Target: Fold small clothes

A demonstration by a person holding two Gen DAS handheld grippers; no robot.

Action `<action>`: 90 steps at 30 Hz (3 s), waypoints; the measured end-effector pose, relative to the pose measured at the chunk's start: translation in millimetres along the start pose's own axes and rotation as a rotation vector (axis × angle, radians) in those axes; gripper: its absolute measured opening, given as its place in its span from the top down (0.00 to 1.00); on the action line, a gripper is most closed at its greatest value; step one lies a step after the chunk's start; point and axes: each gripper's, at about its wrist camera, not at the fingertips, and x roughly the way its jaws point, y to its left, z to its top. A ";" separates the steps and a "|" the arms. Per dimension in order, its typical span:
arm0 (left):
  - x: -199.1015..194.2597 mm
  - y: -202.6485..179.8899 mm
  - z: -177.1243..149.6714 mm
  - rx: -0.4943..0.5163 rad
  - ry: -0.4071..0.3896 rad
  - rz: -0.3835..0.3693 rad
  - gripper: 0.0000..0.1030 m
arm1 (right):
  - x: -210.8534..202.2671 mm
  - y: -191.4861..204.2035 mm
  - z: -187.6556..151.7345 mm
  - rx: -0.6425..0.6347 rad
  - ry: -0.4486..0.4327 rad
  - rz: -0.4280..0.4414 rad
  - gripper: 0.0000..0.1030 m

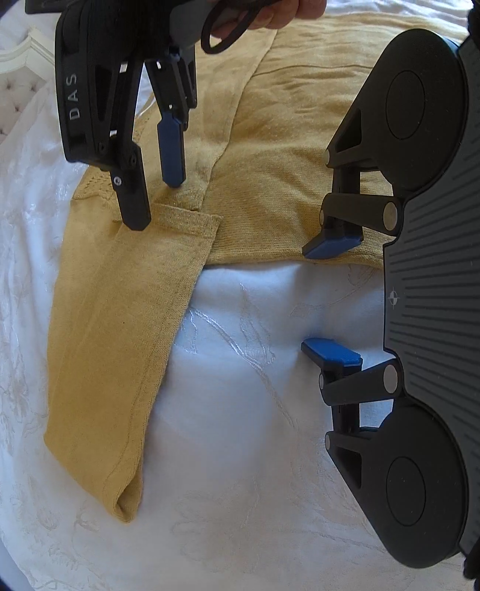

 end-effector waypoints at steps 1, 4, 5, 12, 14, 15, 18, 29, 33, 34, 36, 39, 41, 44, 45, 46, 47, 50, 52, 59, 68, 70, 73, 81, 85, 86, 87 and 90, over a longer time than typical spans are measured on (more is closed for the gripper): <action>-0.4 1.6 -0.1 0.000 0.001 -0.006 0.55 | 4.2 -0.5 1.1 0.004 0.005 0.002 0.41; 0.1 5.5 1.8 -0.005 0.004 -0.016 0.55 | 14.3 -1.3 2.6 0.014 0.014 0.001 0.41; -0.3 5.8 2.1 -0.006 0.004 -0.017 0.55 | 16.7 -1.8 3.1 0.020 0.014 0.005 0.41; 0.8 7.4 3.1 -0.018 0.001 -0.012 0.54 | 26.6 -5.3 6.5 0.066 0.041 0.012 0.90; 0.7 7.7 2.8 -0.019 0.001 -0.007 0.54 | 22.9 -1.8 7.5 0.055 0.031 0.008 0.90; 0.7 7.7 2.8 -0.021 0.000 -0.005 0.54 | 19.3 0.9 9.4 0.056 0.025 0.017 0.90; -0.2 5.7 2.4 -0.029 -0.002 0.003 0.54 | -9.2 7.9 15.3 0.053 -0.026 0.070 0.91; 1.0 -8.4 -1.9 -0.064 -0.020 0.059 0.47 | -179.8 -57.4 43.3 0.056 -0.246 0.016 0.91; 2.5 -12.9 -2.4 -0.067 -0.021 0.082 0.47 | -206.3 -117.3 32.3 0.145 -0.260 -0.119 0.91; 2.8 -14.3 -2.4 -0.063 -0.020 0.088 0.47 | -210.5 -134.1 27.2 0.185 -0.260 -0.144 0.91; 4.0 -18.2 -2.5 -0.057 -0.017 0.099 0.47 | -214.6 -159.4 17.8 0.230 -0.262 -0.188 0.91; 5.4 -22.6 -1.5 -0.052 -0.009 0.112 0.46 | -216.3 -191.8 3.6 0.285 -0.250 -0.234 0.91; 7.4 -25.1 0.2 -0.048 -0.004 0.120 0.46 | -214.3 -207.0 -4.8 0.311 -0.233 -0.252 0.91; 8.7 -28.4 2.3 -0.043 0.002 0.132 0.46 | -206.8 -220.4 -10.6 0.308 -0.206 -0.283 0.91; 8.8 -29.4 3.1 -0.042 0.003 0.135 0.46 | -202.9 -223.5 -12.0 0.306 -0.198 -0.289 0.91; 8.5 -31.3 4.0 -0.040 0.004 0.139 0.46 | -199.3 -226.9 -15.0 0.303 -0.191 -0.296 0.91; 7.0 -33.2 4.9 -0.039 0.006 0.145 0.46 | -196.7 -230.4 -19.3 0.294 -0.185 -0.302 0.91; -3.0 -39.8 8.7 -0.044 -0.010 0.160 0.47 | -187.1 -234.9 -22.4 0.266 -0.173 -0.351 0.86; -12.1 -45.7 12.1 -0.030 -0.048 0.153 0.46 | -182.9 -237.3 -23.2 0.254 -0.168 -0.400 0.83; -17.6 -73.4 45.5 0.028 -0.130 0.135 0.36 | -188.3 -228.3 -28.4 0.202 -0.215 -0.421 0.29; 20.3 -109.1 89.2 0.023 -0.143 0.085 0.20 | -147.5 -192.1 -19.7 0.051 -0.231 -0.394 0.01; 30.3 -117.2 93.9 0.067 -0.142 0.105 0.20 | -137.5 -190.4 -18.1 0.042 -0.214 -0.384 0.01; 49.0 -120.2 97.2 0.119 -0.118 0.162 0.20 | -124.9 -192.6 -19.3 0.035 -0.187 -0.409 0.01; 73.4 -89.7 95.4 0.109 -0.057 0.207 0.00 | -125.7 -231.6 -25.4 0.132 -0.124 -0.519 0.01; 61.3 -90.0 92.7 0.105 -0.044 0.215 0.00 | -143.8 -232.2 -32.0 0.166 -0.150 -0.505 0.01; 57.1 -89.9 89.3 0.100 -0.044 0.215 0.00 | -150.1 -230.9 -35.6 0.182 -0.162 -0.495 0.01; 52.6 -88.7 85.8 0.090 -0.043 0.210 0.00 | -156.7 -229.0 -40.1 0.199 -0.175 -0.482 0.01; 35.3 -83.0 70.5 0.059 -0.039 0.175 0.00 | -172.3 -219.1 -54.7 0.223 -0.193 -0.463 0.01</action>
